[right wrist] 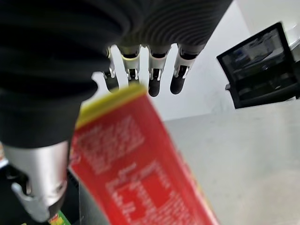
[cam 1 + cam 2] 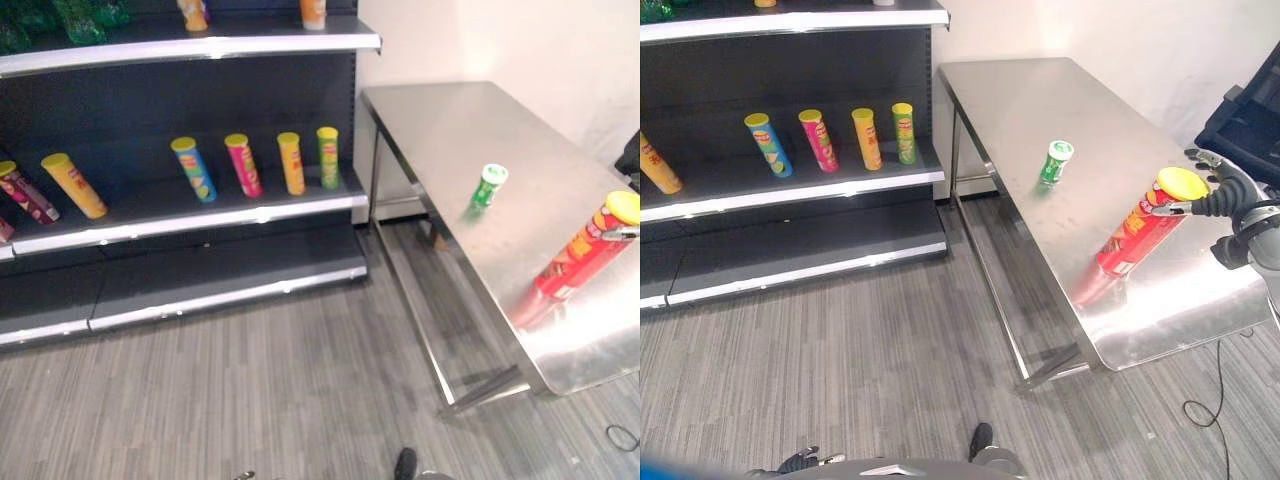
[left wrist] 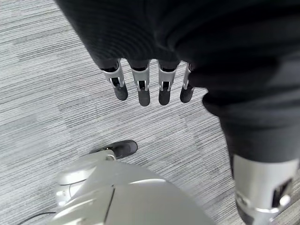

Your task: Put the goods on the table back onto the shelves and tidy them up.

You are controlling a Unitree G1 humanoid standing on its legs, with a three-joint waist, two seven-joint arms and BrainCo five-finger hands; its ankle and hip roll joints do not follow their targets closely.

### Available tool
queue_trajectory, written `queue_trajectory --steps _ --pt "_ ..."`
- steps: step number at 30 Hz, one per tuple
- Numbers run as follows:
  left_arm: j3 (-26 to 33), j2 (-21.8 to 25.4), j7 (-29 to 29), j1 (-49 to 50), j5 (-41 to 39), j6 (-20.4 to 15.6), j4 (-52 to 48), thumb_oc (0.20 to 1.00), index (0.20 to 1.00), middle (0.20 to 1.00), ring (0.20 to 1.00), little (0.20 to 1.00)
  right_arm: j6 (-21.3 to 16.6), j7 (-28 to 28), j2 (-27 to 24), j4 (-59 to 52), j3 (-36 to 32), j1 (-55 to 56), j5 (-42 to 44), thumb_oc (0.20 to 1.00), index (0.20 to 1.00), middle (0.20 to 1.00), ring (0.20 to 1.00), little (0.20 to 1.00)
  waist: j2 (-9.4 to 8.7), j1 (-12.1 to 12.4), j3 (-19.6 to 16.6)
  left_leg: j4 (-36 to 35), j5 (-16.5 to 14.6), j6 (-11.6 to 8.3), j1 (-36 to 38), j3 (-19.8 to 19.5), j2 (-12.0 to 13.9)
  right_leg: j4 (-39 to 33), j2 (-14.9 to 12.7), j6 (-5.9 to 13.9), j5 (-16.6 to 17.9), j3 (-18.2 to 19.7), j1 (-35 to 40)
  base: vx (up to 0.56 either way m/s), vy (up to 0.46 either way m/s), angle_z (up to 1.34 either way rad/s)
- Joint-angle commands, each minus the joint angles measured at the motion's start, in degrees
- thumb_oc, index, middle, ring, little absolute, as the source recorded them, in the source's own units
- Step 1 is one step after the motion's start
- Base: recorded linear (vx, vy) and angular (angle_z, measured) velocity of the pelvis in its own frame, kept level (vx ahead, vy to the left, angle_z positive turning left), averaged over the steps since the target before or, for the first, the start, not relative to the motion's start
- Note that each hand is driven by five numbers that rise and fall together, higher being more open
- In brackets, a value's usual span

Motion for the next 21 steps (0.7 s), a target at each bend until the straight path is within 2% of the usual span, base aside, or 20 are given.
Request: queue_trajectory --steps 1,6,7,8,9,17,21 --pt "-1.38 3.40 0.01 -1.71 -2.11 -1.42 -0.40 1.000 1.000 1.000 1.000 1.000 -0.94 -0.01 -1.94 0.87 3.80 -6.27 -0.18 1.000 1.000 1.000 1.000 1.000 -2.16 1.41 -1.14 0.42 3.09 -4.81 -1.06 6.11 3.96 0.87 0.60 2.01 -8.29 0.83 2.70 0.01 -0.030 0.11" --pt "-1.17 3.50 0.05 -1.59 -2.58 -1.45 -0.52 1.000 1.000 1.000 1.000 1.000 -0.65 0.28 -1.42 1.89 5.91 -7.88 -0.77 1.000 1.000 1.000 1.000 1.000 -2.30 1.83 -1.02 0.42 3.20 -4.93 -1.05 6.04 4.19 0.87 0.82 1.87 -8.47 0.64 2.84 0.01 -0.026 0.07" --pt "-1.17 3.53 0.06 -1.60 -2.68 -1.42 -0.43 1.000 1.000 1.000 1.000 1.000 -0.46 0.44 -1.48 2.41 6.48 -8.01 -1.28 0.875 0.875 0.875 0.875 0.875 -2.35 1.91 -0.93 0.42 3.27 -4.97 -1.08 6.03 4.26 0.87 0.85 1.84 -8.48 0.58 2.82 0.00 0.000 0.00" --pt "-1.13 3.51 0.06 -1.59 -2.68 -1.42 -0.43 1.000 1.000 1.000 1.000 1.000 -0.47 0.44 -1.47 2.46 6.64 -8.17 -1.27 0.580 0.580 0.580 0.580 0.580 -2.33 1.86 -0.93 0.42 3.27 -4.97 -1.08 6.03 4.27 0.87 0.86 1.84 -8.48 0.58 2.83 0.00 0.000 0.00" --pt "-1.00 3.59 0.06 -1.65 -2.88 -1.32 -0.38 1.000 1.000 1.000 1.000 1.000 -0.07 1.05 -2.03 2.80 7.64 -8.45 -1.99 0.200 0.200 0.200 0.200 0.200 -2.42 2.04 -0.87 0.42 3.39 -5.03 -1.13 6.00 4.33 0.87 0.97 1.80 -8.56 0.47 2.90 0.00 0.000 0.00" --pt "-0.46 3.74 -0.54 -0.90 -3.28 -1.54 -0.95 1.000 1.000 1.000 1.000 1.000 0.35 4.14 -5.24 1.71 10.00 -6.88 -2.25 0.200 0.200 0.200 0.200 0.200 -2.73 1.84 -0.43 0.42 3.63 -5.37 -1.12 5.95 4.69 0.87 1.35 1.58 -8.77 0.37 2.93 0.00 -0.004 0.00" --pt "-0.33 3.67 -0.65 -0.67 -3.36 -1.61 -1.37 1.000 1.000 1.000 1.000 1.000 0.16 3.67 -5.42 0.43 8.66 -5.61 -2.64 0.200 0.200 0.200 0.200 0.200 -2.80 1.70 -0.29 0.42 3.61 -5.41 -0.88 6.20 5.04 0.87 1.61 1.52 -8.88 0.68 2.94 0.00 0.000 0.00"
